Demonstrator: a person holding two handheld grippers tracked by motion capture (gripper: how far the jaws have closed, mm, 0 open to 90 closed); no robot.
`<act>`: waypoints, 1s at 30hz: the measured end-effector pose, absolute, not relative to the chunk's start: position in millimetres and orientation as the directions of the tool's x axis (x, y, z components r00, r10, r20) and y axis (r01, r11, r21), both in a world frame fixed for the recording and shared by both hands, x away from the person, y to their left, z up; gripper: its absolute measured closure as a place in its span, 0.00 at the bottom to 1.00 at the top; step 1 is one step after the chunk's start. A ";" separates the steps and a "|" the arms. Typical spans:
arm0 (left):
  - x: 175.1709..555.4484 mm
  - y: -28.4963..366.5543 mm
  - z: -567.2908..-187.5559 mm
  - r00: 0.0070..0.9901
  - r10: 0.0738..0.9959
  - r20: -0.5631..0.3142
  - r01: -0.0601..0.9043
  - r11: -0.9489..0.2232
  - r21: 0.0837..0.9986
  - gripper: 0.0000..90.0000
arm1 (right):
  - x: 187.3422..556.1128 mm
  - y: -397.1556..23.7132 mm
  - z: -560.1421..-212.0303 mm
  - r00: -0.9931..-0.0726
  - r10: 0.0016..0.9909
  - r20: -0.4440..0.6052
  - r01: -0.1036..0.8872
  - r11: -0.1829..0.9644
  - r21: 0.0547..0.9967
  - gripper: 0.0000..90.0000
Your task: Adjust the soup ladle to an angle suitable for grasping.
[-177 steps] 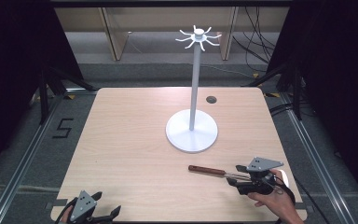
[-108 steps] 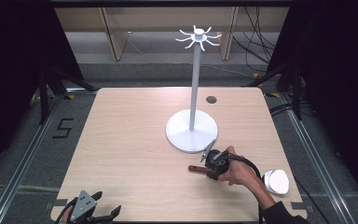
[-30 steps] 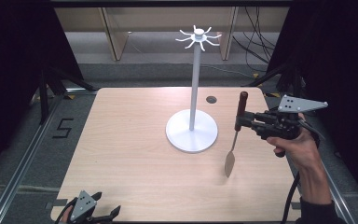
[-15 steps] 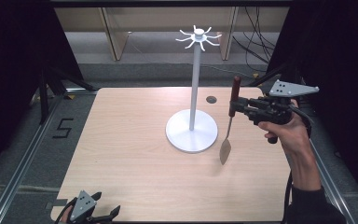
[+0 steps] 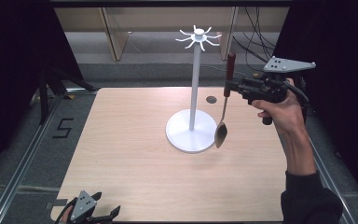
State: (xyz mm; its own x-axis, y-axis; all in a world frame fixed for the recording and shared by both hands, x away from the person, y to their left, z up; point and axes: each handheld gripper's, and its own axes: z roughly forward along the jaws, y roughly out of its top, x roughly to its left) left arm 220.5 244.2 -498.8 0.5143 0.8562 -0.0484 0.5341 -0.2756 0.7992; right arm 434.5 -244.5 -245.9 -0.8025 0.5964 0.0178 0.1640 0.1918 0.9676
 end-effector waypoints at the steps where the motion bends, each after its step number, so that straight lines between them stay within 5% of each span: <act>1: 220.5 244.2 -498.8 0.514 0.856 -0.048 0.534 -0.276 0.799 0.19 | 434.5 -244.5 -245.9 -0.802 0.596 0.018 0.164 0.192 0.968 0.83; 30: 220.4 243.6 -499.4 0.508 0.859 -0.060 0.538 -0.262 0.801 0.19 | 462.8 -220.6 -221.3 -0.784 0.621 0.016 0.187 0.213 0.959 0.82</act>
